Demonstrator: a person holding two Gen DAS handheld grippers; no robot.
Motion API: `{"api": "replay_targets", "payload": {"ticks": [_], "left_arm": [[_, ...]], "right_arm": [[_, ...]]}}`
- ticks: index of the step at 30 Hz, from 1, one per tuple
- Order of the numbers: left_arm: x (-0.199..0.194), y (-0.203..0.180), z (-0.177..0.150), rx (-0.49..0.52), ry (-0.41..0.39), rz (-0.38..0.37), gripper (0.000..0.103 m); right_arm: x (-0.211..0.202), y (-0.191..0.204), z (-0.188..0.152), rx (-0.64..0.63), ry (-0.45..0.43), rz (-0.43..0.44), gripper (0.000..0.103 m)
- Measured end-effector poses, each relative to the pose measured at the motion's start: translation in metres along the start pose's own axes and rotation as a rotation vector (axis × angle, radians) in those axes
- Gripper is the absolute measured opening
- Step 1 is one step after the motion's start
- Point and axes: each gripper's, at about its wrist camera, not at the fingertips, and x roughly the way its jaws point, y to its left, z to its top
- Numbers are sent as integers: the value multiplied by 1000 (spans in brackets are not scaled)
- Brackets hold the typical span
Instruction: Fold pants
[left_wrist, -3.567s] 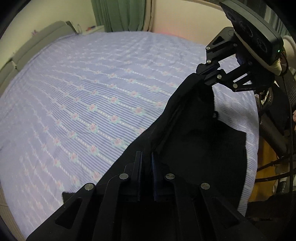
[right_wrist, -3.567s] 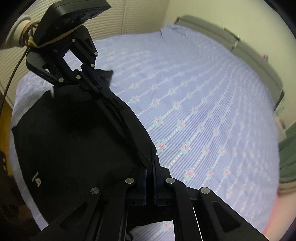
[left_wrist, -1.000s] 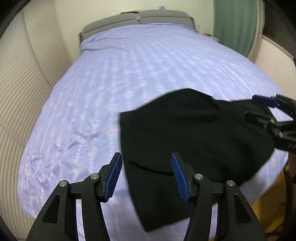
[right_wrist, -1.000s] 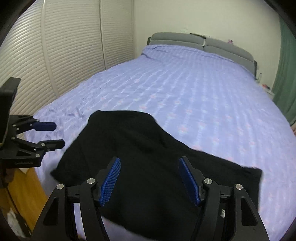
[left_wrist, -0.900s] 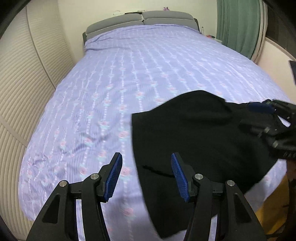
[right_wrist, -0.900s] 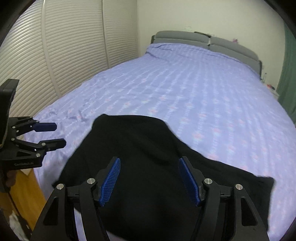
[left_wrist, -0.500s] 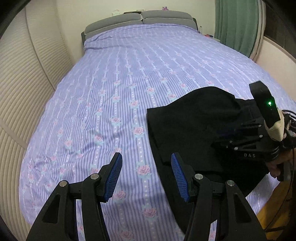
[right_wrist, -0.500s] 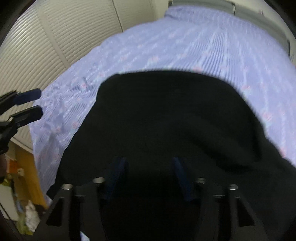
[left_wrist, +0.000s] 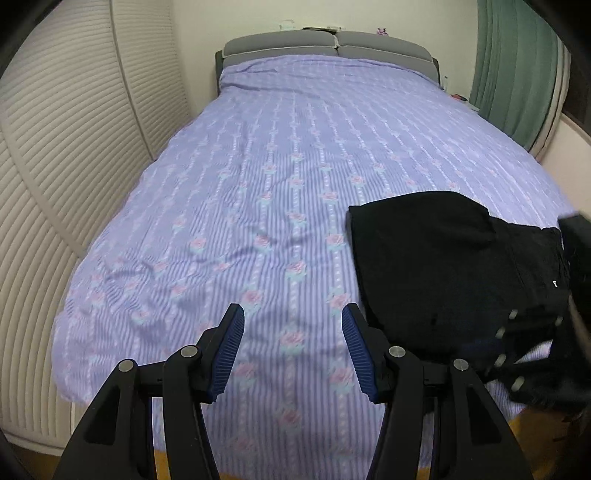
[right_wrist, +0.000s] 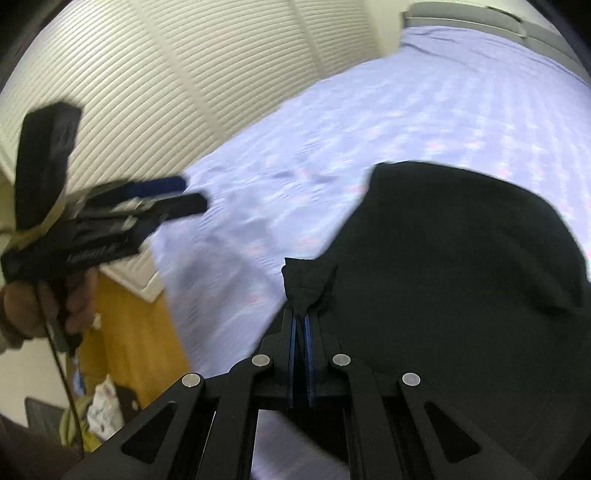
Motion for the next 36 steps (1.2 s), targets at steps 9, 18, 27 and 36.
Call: {"api": "replay_targets", "payload": {"ticks": [9, 18, 27, 36], "left_arm": [[-11, -6, -27, -13, 25, -8, 54], [-20, -15, -28, -25, 5, -37, 54], [-17, -28, -14, -52, -35, -66, 54], [22, -19, 7, -149, -17, -4, 54]], "right_arm": [[39, 23, -50, -81, 145, -33, 6], [25, 28, -33, -204, 107, -121, 33], [-15, -33, 76, -399, -6, -297, 68], [66, -73, 163, -542, 218, -102, 53]]}}
